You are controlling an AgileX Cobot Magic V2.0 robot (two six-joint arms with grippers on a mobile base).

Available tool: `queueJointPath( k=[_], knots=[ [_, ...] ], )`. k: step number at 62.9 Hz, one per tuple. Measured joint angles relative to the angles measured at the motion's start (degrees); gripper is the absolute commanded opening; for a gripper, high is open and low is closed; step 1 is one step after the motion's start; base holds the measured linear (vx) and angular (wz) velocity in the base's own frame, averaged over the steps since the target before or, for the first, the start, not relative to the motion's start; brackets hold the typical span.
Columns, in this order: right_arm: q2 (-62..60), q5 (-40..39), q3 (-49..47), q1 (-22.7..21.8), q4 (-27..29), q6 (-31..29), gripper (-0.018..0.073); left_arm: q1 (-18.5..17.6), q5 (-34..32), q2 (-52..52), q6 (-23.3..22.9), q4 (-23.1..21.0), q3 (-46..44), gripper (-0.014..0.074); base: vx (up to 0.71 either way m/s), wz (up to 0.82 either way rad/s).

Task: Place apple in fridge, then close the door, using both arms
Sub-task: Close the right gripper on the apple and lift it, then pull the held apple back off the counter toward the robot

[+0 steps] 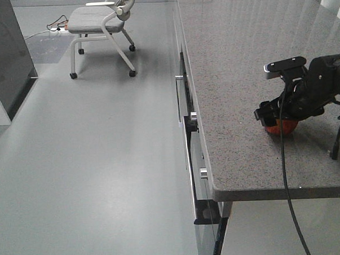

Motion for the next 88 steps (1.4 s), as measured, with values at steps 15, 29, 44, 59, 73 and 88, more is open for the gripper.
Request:
queueJointPath(
  k=[15,29,44,59,73,88],
  knots=[
    [1.1,-0.5,0.0,0.0,0.4,0.1,0.0408,0.0,0.0,0.0,0.0,0.0,0.0,-0.0006,0.0,0.0],
    [-0.1,1.0,0.0,0.0,2.0,0.1,0.0392,0.0,0.0,0.0,0.0,0.0,0.0,-0.0006,0.0,0.0],
    [-9.1,2.0,2.9,0.0,9.0,-2.7,0.0392,0.0,0.0,0.0,0.0,0.0,0.0,-0.0006,0.0,0.0],
    [-23.4,-0.6,15.3,0.0,19.5,-12.3,0.0392,0.0,0.0,0.0,0.0,0.0,0.0,-0.0006,0.0,0.0],
    [-35.7,0.2,24.3,0.0,27.5,-19.6,0.0392,0.0,0.0,0.0,0.0,0.0,0.0,-0.0006,0.0,0.0],
    [-47.5,5.4,31.7,0.0,36.5,-28.5,0.0392,0.0,0.0,0.0,0.0,0.0,0.0,-0.0006,0.0,0.0]
  ],
)
